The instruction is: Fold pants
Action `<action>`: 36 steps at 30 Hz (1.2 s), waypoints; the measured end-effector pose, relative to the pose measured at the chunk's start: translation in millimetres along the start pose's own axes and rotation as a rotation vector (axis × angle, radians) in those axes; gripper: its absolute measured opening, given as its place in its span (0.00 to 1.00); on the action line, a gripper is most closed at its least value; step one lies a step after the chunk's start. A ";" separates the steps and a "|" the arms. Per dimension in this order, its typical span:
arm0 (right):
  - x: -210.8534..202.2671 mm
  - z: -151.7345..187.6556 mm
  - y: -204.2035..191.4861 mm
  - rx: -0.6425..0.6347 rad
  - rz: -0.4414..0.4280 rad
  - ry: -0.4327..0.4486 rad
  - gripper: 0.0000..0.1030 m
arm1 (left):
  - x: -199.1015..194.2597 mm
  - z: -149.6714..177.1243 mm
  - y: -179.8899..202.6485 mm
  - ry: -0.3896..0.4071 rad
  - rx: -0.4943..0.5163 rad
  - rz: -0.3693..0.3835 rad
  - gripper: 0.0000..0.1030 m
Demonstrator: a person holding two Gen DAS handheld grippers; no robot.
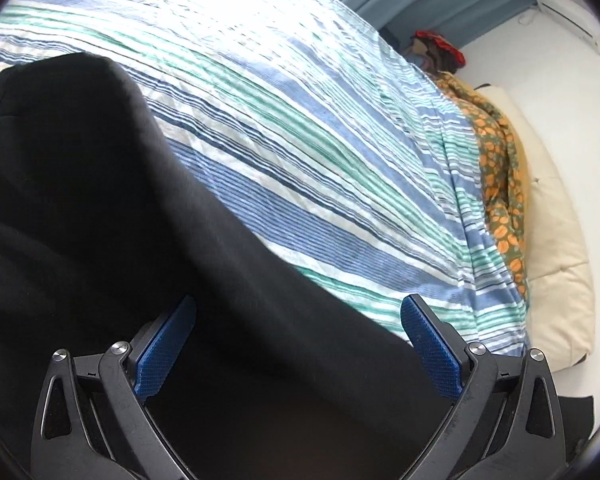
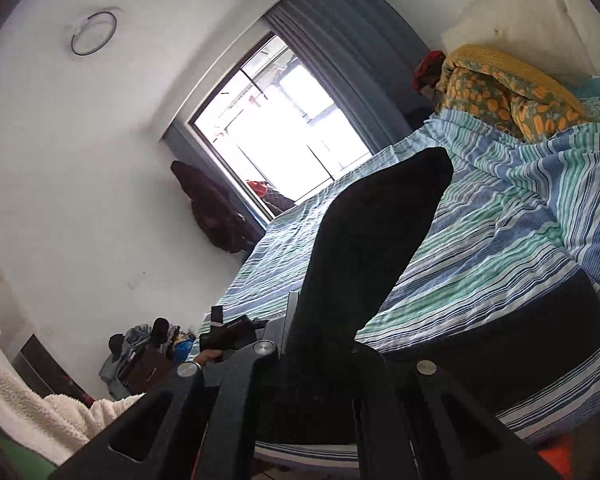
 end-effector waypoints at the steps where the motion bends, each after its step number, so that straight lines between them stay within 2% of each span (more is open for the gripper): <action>1: -3.9 1.0 0.5 -0.018 0.003 -0.013 0.04 | 4.0 -3.0 0.0 0.008 -0.005 -0.002 0.98; 2: -6.9 1.6 4.1 -0.031 -0.006 -0.029 0.04 | 4.8 -5.2 -2.4 0.031 -0.014 -0.004 0.92; 3: -8.9 2.7 8.1 -0.031 -0.022 -0.041 0.04 | 4.9 -6.3 -4.6 0.038 -0.019 -0.001 0.80; 4: -10.1 2.9 14.1 -0.023 -0.040 -0.049 0.04 | 9.1 -7.1 -7.0 0.022 -0.027 0.000 0.27; 5: -7.6 1.4 23.0 -0.014 -0.048 -0.055 0.04 | 15.5 -7.3 -9.5 -0.008 -0.042 -0.034 0.04; 7: 1.9 -5.0 47.9 0.013 0.013 -0.061 0.04 | 13.5 -5.4 -10.0 0.006 -0.069 -0.052 0.03; 8: 13.0 -13.1 65.2 0.022 0.095 -0.070 0.04 | 4.4 -6.7 -4.7 0.034 -0.059 -0.052 0.03; 10: 41.4 -35.4 94.7 -0.001 0.249 -0.103 0.04 | -32.3 -12.3 12.1 0.126 -0.035 -0.032 0.03; 11: 52.4 -47.6 102.9 -0.010 0.274 -0.103 0.04 | -57.9 -13.2 21.5 0.189 -0.015 -0.025 0.03; 14: 68.5 -83.6 99.4 -0.058 0.218 -0.054 0.04 | -136.8 7.1 39.2 0.382 0.083 -0.047 0.05; 16: 74.1 -91.9 94.1 -0.081 0.176 -0.065 0.05 | -162.9 40.9 37.0 0.435 0.131 -0.087 0.07; 17: 77.8 -88.2 98.1 -0.080 0.186 -0.095 0.05 | -163.0 61.7 32.7 0.426 0.138 -0.111 0.08; 19: 88.5 -68.0 126.5 -0.049 0.257 -0.183 0.06 | -134.9 109.0 18.0 0.350 0.129 -0.168 0.08; 21: 96.3 -31.5 173.2 -0.010 0.397 -0.295 0.06 | -77.0 148.3 2.1 0.187 0.117 -0.209 0.08; 23: 102.4 5.8 227.1 0.081 0.538 -0.397 0.06 | -32.0 174.0 -11.3 0.064 0.123 -0.248 0.08; 25: 99.8 31.6 261.4 0.163 0.623 -0.438 0.06 | -14.2 184.2 -12.1 0.042 0.144 -0.287 0.07; 28: 83.6 37.6 272.3 0.247 0.572 -0.363 0.12 | -14.3 180.7 -1.5 0.043 0.175 -0.292 0.07; 30: 75.3 35.6 276.0 0.290 0.527 -0.336 0.28 | -14.8 179.3 1.7 0.048 0.178 -0.285 0.07; 31: 72.5 35.1 276.9 0.303 0.518 -0.330 0.31 | -13.9 179.6 2.4 0.049 0.176 -0.284 0.07; 36: 56.5 31.4 293.6 0.460 0.449 -0.262 0.33 | -11.5 182.5 5.7 0.046 0.178 -0.287 0.07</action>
Point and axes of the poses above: each gripper's, at about its wrist camera, not at the fingertips, and x roughly the way its jaws point, y to its right, z to its underside, the point moved 1 cm from there along x, roughly the way its jaws point, and after that the axes turned 7 degrees about x, right-handed, at the moved point
